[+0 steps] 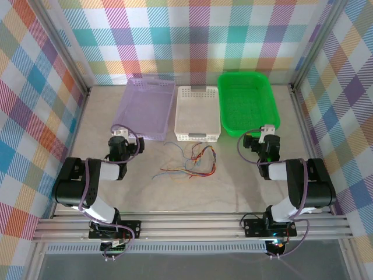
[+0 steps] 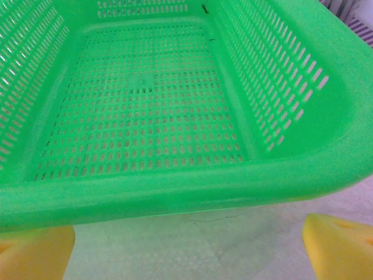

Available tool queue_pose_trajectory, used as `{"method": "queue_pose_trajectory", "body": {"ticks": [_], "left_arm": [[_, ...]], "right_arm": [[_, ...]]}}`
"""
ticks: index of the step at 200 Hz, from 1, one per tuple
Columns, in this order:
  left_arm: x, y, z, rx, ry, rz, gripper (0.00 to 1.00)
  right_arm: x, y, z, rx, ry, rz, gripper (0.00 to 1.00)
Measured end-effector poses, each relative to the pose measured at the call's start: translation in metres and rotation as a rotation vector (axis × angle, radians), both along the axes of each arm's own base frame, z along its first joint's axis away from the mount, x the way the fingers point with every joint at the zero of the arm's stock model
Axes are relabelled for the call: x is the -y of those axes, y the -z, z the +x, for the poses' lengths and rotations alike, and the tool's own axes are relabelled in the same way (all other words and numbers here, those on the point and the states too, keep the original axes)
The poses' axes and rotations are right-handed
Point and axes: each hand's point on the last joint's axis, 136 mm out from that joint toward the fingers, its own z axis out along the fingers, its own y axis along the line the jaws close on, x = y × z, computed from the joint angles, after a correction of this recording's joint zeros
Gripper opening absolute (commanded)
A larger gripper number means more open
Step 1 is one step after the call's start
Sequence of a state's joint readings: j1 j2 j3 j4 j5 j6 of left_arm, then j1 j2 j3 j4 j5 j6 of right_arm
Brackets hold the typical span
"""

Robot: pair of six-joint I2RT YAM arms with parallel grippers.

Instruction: Untangle the cables

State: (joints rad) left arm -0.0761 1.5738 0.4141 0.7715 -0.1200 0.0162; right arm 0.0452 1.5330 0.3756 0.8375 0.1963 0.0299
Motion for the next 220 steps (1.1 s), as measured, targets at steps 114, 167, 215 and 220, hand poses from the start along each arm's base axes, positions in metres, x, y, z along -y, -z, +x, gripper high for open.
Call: {"method": "queue_pose_trajectory", "body": {"ticks": [114, 167, 215, 220], "left_arm": [[0.0, 0.0, 0.0, 0.0, 0.0, 0.0, 1.0], [0.0, 0.0, 0.0, 0.0, 0.0, 0.0, 1.0], [0.0, 0.0, 0.0, 0.0, 0.0, 0.0, 1.0], [0.0, 0.0, 0.0, 0.0, 0.0, 0.0, 1.0]], "right_arm": [[-0.0001, -0.0001, 0.0, 0.0, 0.0, 0.0, 1.0], [0.0, -0.0001, 0.0, 0.0, 0.0, 0.0, 1.0], [-0.0045, -0.0031, 0.0026, -0.022, -0.024, 0.009, 1.0], [-0.0044, -0.0049, 0.0024, -0.028, -0.023, 0.009, 1.0]]}}
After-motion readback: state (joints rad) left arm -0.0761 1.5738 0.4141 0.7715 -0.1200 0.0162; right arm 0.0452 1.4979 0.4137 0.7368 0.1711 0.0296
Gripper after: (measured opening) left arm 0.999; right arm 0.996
